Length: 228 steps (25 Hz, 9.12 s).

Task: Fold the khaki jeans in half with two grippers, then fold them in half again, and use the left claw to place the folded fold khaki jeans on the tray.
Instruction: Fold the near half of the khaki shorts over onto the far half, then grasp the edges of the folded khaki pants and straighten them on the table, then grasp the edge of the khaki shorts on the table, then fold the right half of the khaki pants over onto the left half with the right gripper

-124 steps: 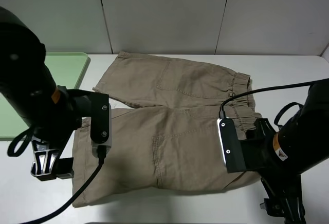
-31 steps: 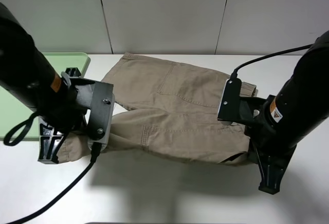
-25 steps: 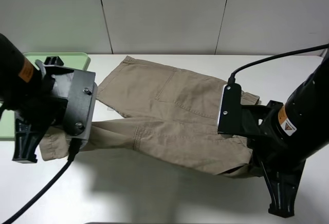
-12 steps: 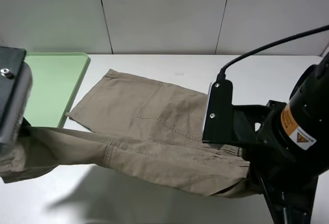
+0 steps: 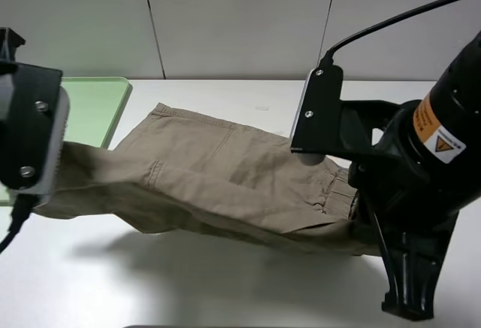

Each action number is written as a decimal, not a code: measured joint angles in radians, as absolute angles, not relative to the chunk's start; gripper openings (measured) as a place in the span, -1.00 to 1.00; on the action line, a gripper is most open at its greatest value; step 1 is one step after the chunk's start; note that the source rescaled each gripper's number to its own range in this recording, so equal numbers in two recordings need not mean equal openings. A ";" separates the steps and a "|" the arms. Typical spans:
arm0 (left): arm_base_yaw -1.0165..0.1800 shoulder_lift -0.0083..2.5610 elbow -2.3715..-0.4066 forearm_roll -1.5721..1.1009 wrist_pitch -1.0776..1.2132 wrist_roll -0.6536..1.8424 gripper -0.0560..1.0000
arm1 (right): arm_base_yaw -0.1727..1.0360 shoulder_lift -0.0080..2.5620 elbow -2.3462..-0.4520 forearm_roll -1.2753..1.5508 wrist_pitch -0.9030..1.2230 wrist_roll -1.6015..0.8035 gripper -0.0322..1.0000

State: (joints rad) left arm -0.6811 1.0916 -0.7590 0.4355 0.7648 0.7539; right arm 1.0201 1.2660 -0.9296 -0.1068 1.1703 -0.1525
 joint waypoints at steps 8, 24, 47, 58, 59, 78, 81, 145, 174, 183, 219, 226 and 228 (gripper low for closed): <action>-0.571 1.368 -0.830 0.526 0.477 0.754 -0.89 | 0.884 1.267 -0.930 -0.128 1.111 -0.221 -0.94; -0.521 1.704 -0.972 0.554 0.223 0.754 -0.89 | 0.613 1.351 -0.930 -0.206 0.946 -0.397 -0.94; -0.470 1.715 -0.972 0.562 0.221 0.753 -0.89 | 0.551 1.624 -0.930 -0.424 0.620 -0.417 -0.94; -0.420 1.715 -0.972 0.563 0.070 0.338 0.88 | 0.549 1.624 -0.930 -0.493 0.617 -0.317 0.80; -0.415 1.715 -0.972 0.563 0.040 0.325 0.92 | 0.549 1.624 -0.930 -0.514 0.617 -0.308 0.89; -0.411 1.702 -0.972 0.566 0.157 0.165 1.00 | 0.551 1.624 -0.967 -0.427 0.698 0.014 1.00; -0.408 1.658 -0.972 0.566 0.278 0.072 1.00 | 0.551 1.624 -1.015 -0.410 0.773 0.084 1.00; -0.408 0.286 -0.494 0.334 0.906 -0.389 0.92 | 0.340 1.993 -0.944 0.016 0.568 0.394 1.00; -0.408 0.286 -0.508 0.243 0.984 -0.392 0.90 | 0.340 1.901 -0.932 0.018 0.481 0.397 -0.03; -0.408 0.286 -0.500 0.130 1.047 -0.174 0.90 | 0.340 1.709 -0.930 0.000 0.558 0.386 -0.41; 0.086 0.255 -0.499 0.128 1.060 -0.160 0.90 | 0.340 1.458 -1.190 -0.391 0.949 0.222 -0.66; 0.137 0.035 -0.497 0.130 1.062 -0.159 0.90 | 0.340 1.492 -1.212 -0.394 0.977 0.141 -0.66; 0.138 -0.001 -0.497 0.130 1.063 -0.159 0.90 | 0.340 1.528 -1.212 -0.394 0.980 0.132 -0.66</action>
